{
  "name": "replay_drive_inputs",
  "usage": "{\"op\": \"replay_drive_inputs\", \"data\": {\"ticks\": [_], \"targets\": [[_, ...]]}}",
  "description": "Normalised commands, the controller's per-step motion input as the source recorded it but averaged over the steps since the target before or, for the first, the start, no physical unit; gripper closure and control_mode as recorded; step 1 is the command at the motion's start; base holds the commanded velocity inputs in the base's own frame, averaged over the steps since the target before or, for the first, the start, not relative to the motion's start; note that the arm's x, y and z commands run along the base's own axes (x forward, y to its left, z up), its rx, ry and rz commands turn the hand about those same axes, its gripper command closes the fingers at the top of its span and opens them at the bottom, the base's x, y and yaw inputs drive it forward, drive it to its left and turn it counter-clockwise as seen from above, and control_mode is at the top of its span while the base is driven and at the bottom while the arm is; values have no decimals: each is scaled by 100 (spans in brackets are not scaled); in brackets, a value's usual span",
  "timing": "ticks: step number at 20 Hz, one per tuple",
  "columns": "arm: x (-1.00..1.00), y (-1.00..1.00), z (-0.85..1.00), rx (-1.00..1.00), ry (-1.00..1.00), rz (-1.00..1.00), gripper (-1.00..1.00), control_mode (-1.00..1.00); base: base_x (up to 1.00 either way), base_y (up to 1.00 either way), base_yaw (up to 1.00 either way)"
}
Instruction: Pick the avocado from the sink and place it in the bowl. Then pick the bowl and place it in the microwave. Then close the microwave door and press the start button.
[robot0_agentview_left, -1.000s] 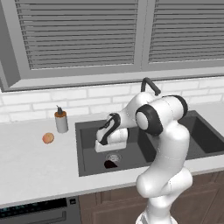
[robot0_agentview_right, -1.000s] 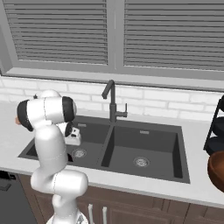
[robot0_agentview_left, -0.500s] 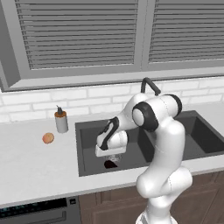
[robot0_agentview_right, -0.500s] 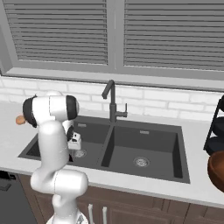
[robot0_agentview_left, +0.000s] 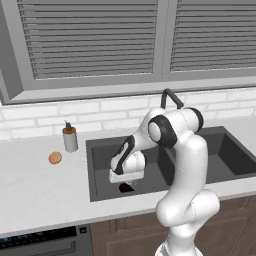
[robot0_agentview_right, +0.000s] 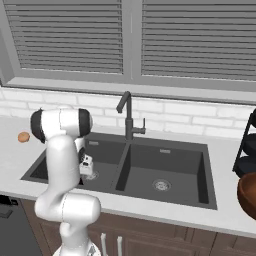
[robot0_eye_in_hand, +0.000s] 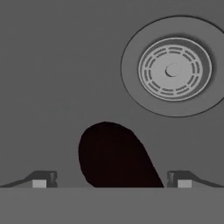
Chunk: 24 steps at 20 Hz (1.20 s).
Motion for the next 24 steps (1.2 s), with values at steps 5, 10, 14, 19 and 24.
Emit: {"op": "replay_drive_inputs", "data": {"ticks": [5,10,14,19,24], "targets": [[0,0,-32,0,0,0,-100,-100,0,0,0],[0,0,-31,0,0,1,-100,-100,0,0,0],[0,1,-29,0,0,3,-100,-100,0,0,0],[-19,11,-12,0,0,2,100,-100,0,0,0],[-54,1,28,1,0,0,100,-100,0,0,0]]}}
